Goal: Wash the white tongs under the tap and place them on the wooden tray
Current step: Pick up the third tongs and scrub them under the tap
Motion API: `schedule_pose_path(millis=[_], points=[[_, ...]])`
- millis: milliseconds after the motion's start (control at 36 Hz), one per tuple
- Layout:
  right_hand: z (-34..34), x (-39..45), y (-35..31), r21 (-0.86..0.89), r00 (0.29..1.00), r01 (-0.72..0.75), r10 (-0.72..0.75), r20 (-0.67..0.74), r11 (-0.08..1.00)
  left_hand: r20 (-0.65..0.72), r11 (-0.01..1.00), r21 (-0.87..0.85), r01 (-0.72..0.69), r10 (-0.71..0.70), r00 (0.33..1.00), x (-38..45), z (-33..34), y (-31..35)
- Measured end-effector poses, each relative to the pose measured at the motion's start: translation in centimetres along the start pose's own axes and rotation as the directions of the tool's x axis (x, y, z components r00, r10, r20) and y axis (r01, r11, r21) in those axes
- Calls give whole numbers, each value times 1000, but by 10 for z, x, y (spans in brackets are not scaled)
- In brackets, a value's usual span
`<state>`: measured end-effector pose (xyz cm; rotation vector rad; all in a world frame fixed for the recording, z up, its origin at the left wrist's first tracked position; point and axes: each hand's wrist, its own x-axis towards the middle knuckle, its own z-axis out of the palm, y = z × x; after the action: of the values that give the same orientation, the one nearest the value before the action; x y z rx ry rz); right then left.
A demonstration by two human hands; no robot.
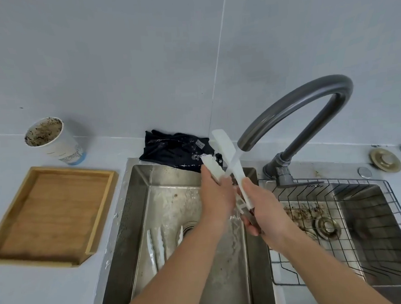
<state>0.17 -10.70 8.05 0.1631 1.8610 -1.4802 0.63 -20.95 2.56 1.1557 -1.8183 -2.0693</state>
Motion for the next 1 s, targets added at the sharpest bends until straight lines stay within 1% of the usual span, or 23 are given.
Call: schedule_pose_path(millis=[83, 139, 222, 306, 361, 389, 500, 556, 722, 861, 1000], points=[[5, 3, -1, -69, 997, 60, -63, -41, 996, 31, 996, 57, -65, 64, 997, -11, 10, -8], [6, 3, 0, -87, 996, 82, -86, -32, 993, -5, 994, 85, -74, 74, 997, -13, 10, -8], [4, -5, 4, -114, 995, 95, -92, 24, 989, -84, 995, 99, -29, 37, 996, 1, -2, -1], [-1, -14, 13, -146, 994, 99, -92, 55, 984, -131, 969, 248, -11, 45, 990, 17, -14, 6], [-3, -18, 17, -111, 996, 79, -75, 37, 991, -100, 935, 354, -3, 42, 994, 20, -18, 11], [-4, -18, 18, -95, 998, 62, -61, 17, 994, -69, 926, 378, -10, 39, 997, 19, -17, 12], [-4, -12, 19, -37, 999, 23, -24, -22, 999, 62, 905, 425, -8, -20, 998, -2, -7, 8], [-1, -8, 18, -26, 999, 24, -25, -33, 999, 93, 899, 438, -21, -22, 995, -12, -2, -1], [2, -9, 23, -39, 999, 39, -40, -15, 998, 20, 896, 435, -88, 88, 996, -1, -6, 3], [3, -14, 18, -51, 997, 79, -80, -24, 996, -74, 919, 395, -16, 50, 996, 13, -3, 18], [-5, -21, 22, -84, 995, 98, -99, -13, 992, -107, 892, 453, 5, 49, 993, 24, -7, 17]])
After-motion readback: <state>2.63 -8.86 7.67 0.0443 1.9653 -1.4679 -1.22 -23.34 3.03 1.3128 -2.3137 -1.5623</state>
